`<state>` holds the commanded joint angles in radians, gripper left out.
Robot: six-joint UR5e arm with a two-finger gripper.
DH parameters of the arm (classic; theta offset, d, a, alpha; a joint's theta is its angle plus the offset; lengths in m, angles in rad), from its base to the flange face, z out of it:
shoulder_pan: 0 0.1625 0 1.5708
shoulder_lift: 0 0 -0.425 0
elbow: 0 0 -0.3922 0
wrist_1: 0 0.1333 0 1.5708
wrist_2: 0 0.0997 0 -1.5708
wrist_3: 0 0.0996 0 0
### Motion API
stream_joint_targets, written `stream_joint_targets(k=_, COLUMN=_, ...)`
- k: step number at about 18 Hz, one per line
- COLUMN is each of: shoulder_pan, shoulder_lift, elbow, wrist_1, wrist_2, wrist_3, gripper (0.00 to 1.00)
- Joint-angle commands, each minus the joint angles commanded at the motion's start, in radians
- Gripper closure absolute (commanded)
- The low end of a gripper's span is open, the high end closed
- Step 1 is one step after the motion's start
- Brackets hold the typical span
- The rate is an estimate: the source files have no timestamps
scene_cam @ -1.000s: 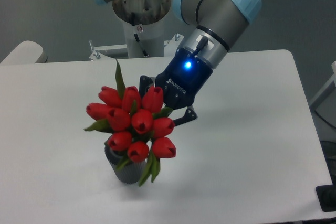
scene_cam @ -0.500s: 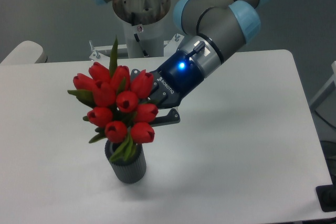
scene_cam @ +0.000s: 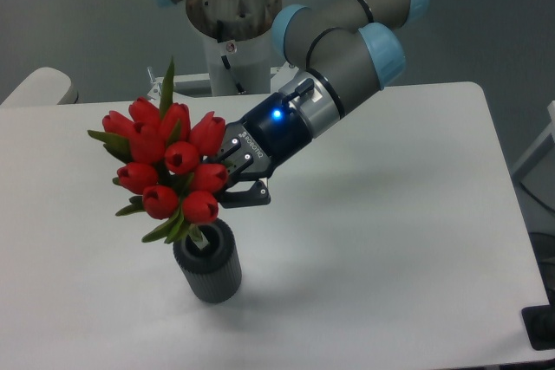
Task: Insert the flowers into the vase
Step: 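Move the held tulips over the grey vase and lower stems in, then lower the tulip bouquet deeper into the grey vase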
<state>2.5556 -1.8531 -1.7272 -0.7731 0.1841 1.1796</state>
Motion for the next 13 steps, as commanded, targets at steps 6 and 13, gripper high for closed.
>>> stream_joint_targets(k=6, shoulder_pan=0.006, shoulder_lift=0.0, elbow=-0.066, wrist_1=0.0, wrist_2=0.002, wrist_3=0.083, gripper=0.82)
stream_joint_targets(k=13, shoulder_pan=0.009, shoulder_lift=-0.015, elbow=-0.098, wrist_1=0.0, wrist_2=0.002, wrist_3=0.086, gripper=0.82)
